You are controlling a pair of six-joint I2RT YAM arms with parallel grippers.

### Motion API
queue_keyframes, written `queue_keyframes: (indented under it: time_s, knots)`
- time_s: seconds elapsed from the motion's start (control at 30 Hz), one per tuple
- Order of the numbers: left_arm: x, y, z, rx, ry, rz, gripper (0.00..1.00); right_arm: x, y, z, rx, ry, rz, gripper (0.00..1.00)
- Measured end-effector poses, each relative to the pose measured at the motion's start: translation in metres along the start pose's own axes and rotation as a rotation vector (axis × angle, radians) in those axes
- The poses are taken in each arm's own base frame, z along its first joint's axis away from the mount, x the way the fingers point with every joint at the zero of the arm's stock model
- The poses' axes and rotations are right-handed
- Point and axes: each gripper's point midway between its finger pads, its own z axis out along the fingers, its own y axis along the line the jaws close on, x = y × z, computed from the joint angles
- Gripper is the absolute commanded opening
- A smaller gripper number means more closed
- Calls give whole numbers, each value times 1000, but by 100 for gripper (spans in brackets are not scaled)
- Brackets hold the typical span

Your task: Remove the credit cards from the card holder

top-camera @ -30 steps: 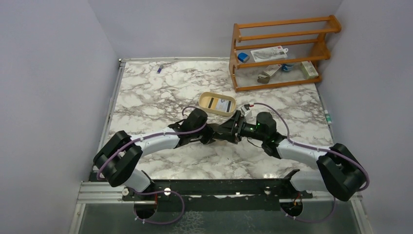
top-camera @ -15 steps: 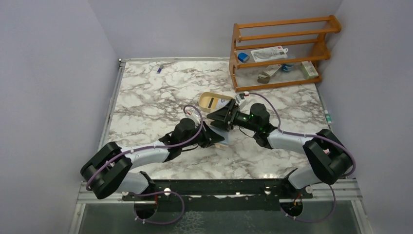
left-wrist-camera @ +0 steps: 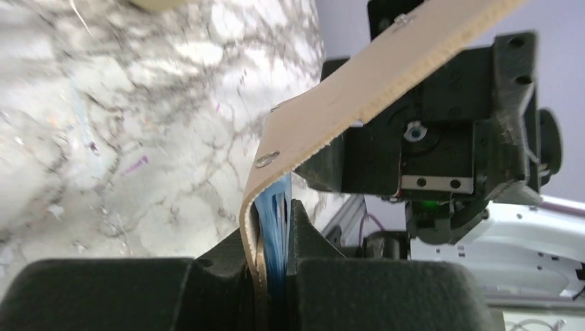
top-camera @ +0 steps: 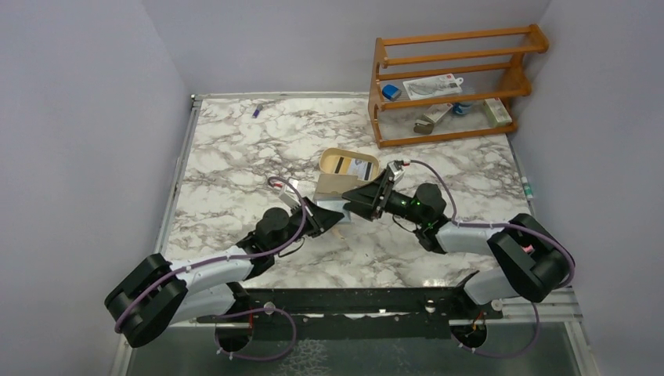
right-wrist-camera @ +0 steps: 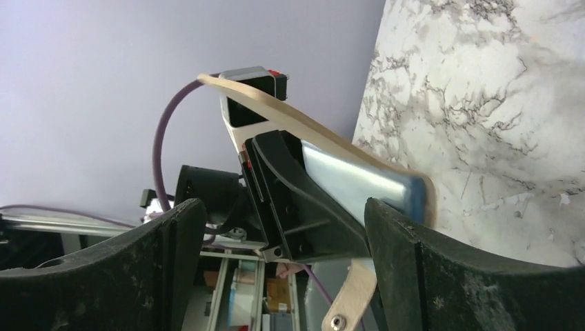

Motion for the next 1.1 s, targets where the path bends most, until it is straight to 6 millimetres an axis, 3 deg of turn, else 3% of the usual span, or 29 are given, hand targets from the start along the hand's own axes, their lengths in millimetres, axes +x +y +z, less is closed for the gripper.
queue_keyframes:
  time_s: [0.23, 0.47, 0.63, 1.1]
  knots:
    - [-29, -3, -9, 51, -196, 59, 0, -3, 11, 3, -100, -28, 109, 90]
    - [-33, 6, -6, 71, -276, 90, 0, -3, 4, 26, -158, -39, 261, 89]
    - [-21, 19, 3, 47, -254, 108, 0, -10, -2, 44, -153, -57, 345, 89]
    - [10, 29, 22, 55, -260, 74, 0, -16, -4, 50, -151, -108, 400, 89]
